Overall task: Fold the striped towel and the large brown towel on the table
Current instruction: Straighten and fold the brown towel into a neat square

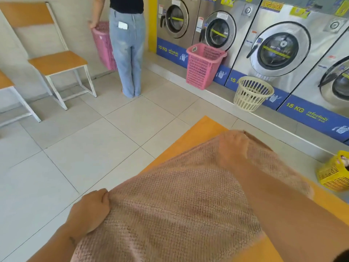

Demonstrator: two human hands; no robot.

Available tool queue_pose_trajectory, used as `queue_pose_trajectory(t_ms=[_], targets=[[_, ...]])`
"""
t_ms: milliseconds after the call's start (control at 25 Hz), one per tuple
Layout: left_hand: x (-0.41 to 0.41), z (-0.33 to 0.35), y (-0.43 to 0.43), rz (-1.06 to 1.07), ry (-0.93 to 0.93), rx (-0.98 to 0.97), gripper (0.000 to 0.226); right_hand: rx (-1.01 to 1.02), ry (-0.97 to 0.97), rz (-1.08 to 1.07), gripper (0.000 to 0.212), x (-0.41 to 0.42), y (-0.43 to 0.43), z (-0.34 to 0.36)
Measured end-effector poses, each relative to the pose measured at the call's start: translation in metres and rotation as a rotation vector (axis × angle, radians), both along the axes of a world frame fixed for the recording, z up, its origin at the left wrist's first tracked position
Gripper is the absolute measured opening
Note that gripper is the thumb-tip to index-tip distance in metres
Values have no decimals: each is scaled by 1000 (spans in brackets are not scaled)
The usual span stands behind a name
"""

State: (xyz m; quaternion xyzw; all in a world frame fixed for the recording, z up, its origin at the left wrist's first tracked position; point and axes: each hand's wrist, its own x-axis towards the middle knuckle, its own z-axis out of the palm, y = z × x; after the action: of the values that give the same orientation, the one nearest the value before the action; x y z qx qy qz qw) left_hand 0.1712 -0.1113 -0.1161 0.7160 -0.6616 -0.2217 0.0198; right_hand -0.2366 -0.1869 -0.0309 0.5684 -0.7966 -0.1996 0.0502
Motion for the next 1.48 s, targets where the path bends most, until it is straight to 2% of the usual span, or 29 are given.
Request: queue_pose_trajectory(t_ms=[80,120,240,360,520,600,720,800,920,1120,1200,1280,1400,1480], targets=[[3,-3,3,21,53,18,33,65,-213,-54,85,11,26,-19],[4,-2,5,16,50,23,32,74,-300,-76,80,16,39,-26],[-5,4,19,-59,-80,-57,30,11,-380,-79,63,25,76,-31],[-20,14,45,-32,-203,-153,27,-46,-497,-83,64,47,124,-17],[-18,31,78,-51,-242,-108,32,-114,-726,-114,57,89,237,-15],[-15,37,103,-47,-281,-43,33,12,-788,-113,60,97,294,-27],[-27,44,148,-88,-310,30,35,185,-746,-119,71,69,336,-38],[-49,45,182,-123,-243,51,32,182,-712,-211,74,33,343,-32],[-87,41,223,-160,-27,101,32,163,-661,-310,71,-14,345,-13],[-135,46,262,-304,201,162,36,35,-975,-266,63,8,408,8],[-142,49,269,-337,285,193,42,-39,-1079,-348,61,21,444,-1],[-140,53,271,-353,353,224,50,-118,-1183,-454,70,33,481,-13],[-126,55,276,-436,306,216,54,-169,-1218,-536,90,52,527,-32],[-111,49,276,-485,232,207,54,-295,-1258,-563,92,76,541,-36]])
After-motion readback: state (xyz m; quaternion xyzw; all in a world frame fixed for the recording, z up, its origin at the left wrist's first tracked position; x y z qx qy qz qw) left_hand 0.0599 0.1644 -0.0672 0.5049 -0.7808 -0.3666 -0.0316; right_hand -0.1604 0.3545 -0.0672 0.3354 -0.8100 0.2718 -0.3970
